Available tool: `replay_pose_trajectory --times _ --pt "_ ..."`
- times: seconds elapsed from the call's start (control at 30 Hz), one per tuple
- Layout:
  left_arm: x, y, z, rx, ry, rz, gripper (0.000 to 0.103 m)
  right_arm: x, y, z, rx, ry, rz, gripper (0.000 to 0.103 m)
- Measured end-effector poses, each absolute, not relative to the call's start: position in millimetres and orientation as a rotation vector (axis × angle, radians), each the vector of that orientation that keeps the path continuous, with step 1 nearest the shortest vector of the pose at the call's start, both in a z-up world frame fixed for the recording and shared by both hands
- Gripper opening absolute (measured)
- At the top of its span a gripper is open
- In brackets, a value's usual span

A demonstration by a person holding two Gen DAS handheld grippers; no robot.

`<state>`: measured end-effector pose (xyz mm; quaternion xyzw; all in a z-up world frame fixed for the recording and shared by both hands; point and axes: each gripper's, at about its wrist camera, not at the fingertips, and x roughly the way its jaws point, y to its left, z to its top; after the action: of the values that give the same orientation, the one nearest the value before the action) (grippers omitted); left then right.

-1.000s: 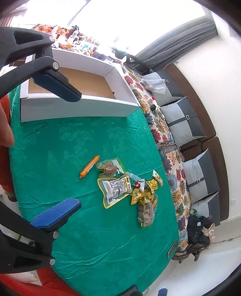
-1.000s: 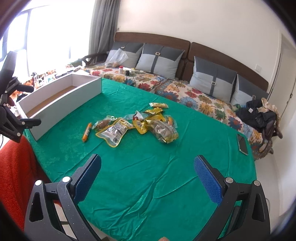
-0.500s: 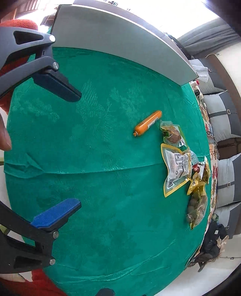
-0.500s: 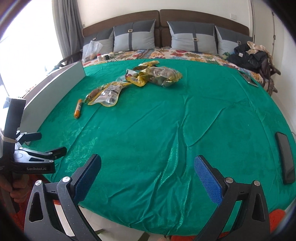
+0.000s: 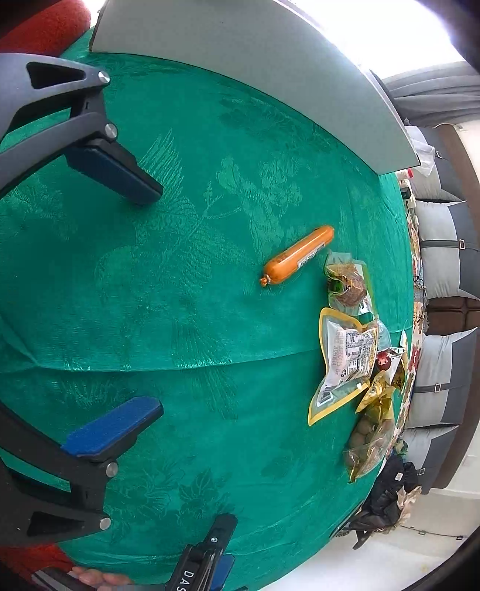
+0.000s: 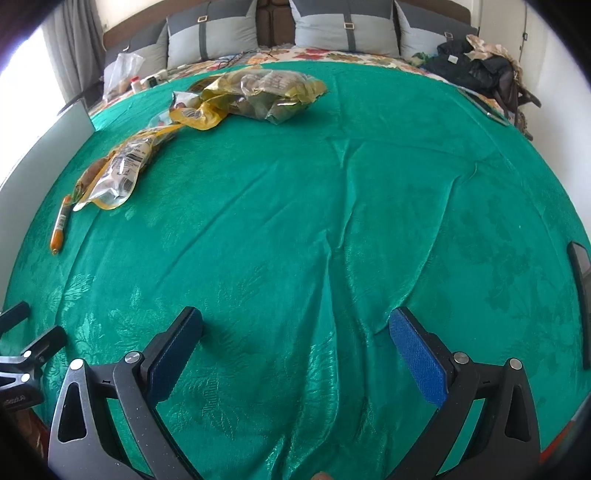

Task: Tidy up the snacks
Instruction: 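Bring the left tool down over the orange sausage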

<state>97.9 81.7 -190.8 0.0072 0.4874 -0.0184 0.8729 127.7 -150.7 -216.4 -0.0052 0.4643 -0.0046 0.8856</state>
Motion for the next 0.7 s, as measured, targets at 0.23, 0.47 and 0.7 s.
replay_pose_trajectory --times 0.23,0.47,0.7 --pt "97 85 -191 0.028 1.002 -0.079 0.103 130 -148 -212 -0.002 0.948 -0.023 0.103" --pt "103 98 -186 -0.031 1.065 -0.114 0.103 132 -150 -211 0.002 0.939 -0.017 0.103" --pt "160 124 -183 -0.145 1.165 -0.097 0.103 132 -149 -212 0.002 0.939 -0.017 0.103"
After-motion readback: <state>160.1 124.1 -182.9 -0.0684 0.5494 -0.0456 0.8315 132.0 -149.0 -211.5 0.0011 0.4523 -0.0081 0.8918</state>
